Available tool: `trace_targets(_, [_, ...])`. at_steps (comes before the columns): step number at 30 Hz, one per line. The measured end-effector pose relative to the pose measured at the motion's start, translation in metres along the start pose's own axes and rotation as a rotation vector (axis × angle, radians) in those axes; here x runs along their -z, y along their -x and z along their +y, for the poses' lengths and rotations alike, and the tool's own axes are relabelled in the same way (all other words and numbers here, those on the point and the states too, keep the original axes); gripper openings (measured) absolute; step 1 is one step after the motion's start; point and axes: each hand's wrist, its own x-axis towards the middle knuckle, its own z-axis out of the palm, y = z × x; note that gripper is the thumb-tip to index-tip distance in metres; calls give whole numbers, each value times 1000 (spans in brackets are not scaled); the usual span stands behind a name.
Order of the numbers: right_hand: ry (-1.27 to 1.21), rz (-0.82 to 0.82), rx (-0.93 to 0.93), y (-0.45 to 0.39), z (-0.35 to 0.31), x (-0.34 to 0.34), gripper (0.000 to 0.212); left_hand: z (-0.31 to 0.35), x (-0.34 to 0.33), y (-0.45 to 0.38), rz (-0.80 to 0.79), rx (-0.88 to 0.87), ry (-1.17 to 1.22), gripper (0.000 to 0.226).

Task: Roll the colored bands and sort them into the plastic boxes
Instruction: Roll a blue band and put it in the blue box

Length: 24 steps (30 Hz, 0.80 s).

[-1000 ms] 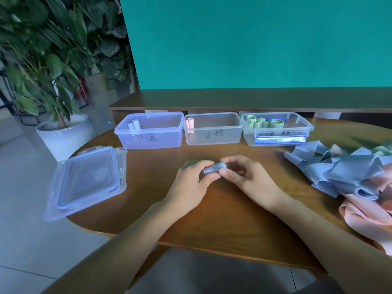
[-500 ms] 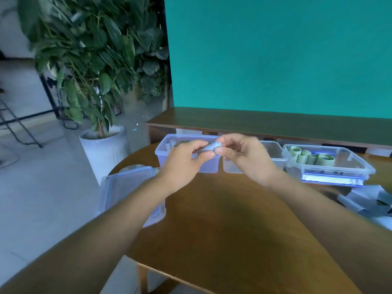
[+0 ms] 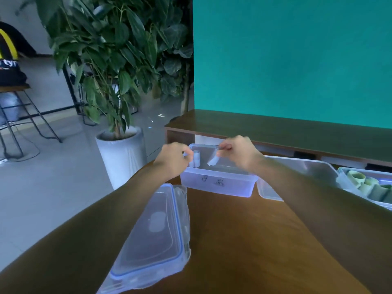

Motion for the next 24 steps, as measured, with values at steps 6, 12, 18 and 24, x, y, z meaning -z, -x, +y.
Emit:
trace_targets(6, [153,-137,-8,-44,5,-26,24,-12,-15,-19,30,7,-41,24])
trace_targets(12, [189,-164,-22,-61,3,-43,25,-26,-21,-23,39,-42,-68,26])
trace_targets(18, [169,-140,-36,-65,1,-51,18,-27,-21,-24,37,-55,-57,26])
trace_targets(24, [139,-127,-49,-64,-5,-53,19,-29,-23,-25,56,-45,-23,23])
